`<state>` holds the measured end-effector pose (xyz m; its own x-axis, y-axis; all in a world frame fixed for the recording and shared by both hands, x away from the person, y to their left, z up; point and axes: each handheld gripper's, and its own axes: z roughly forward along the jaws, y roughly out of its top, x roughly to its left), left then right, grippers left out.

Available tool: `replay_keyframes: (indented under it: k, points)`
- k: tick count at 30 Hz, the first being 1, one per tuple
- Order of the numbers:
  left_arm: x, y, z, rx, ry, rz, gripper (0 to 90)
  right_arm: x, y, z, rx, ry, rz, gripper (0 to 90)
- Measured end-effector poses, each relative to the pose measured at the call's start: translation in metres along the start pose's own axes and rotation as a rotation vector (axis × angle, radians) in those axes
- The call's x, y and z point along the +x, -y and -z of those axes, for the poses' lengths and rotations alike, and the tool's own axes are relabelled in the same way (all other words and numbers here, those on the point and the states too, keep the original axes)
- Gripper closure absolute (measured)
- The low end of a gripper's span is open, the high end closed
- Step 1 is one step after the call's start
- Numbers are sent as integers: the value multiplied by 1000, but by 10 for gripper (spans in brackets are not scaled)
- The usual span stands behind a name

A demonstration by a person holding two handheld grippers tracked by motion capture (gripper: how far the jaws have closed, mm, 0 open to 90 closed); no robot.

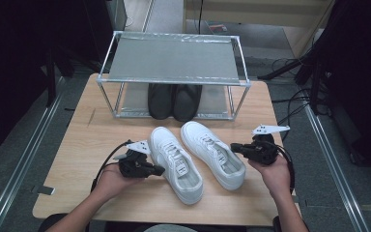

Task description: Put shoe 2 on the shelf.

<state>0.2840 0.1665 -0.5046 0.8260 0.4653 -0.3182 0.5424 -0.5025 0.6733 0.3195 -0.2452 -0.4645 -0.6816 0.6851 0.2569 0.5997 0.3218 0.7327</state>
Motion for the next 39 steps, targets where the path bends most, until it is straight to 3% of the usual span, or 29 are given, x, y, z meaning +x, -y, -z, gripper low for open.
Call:
replay_keyframes:
  k: [2, 4, 10, 12, 15, 17, 19, 21, 26, 32, 39]
  points:
    - [7, 1, 9, -11, -37, 6, 897, 1, 2, 6, -7, -2, -2, 900]
    - [21, 1, 20, -50, -64, 46, 897, 5, 5, 11, -13, -8, 3, 890]
    - [39, -3, 26, -66, -111, 82, 897, 9, 9, 11, -2, -14, 10, 881]
    - [51, -4, 22, -43, -127, 105, 897, 11, 8, 7, 5, -6, 26, 884]
    - [55, -4, 17, -30, -121, 118, 897, 11, 6, 6, -7, 2, 34, 885]
    - [56, -4, 11, -22, -99, 128, 897, 10, 6, 9, -20, 17, 43, 886]
    - [53, -5, 9, -18, -100, 109, 898, 5, 5, 13, -35, 49, 26, 892]
    - [52, -5, 9, -22, -106, 109, 898, -7, 8, 4, 19, 44, -1, 893]
    - [51, -5, 5, -34, -103, 109, 899, -8, 6, -8, 46, 45, 3, 900]
    - [40, -12, -6, -11, -88, 64, 900, -8, 5, -11, 48, 48, -1, 900]
    - [40, -11, -7, -21, -83, 83, 900, -9, 4, -15, 48, 48, -6, 900]
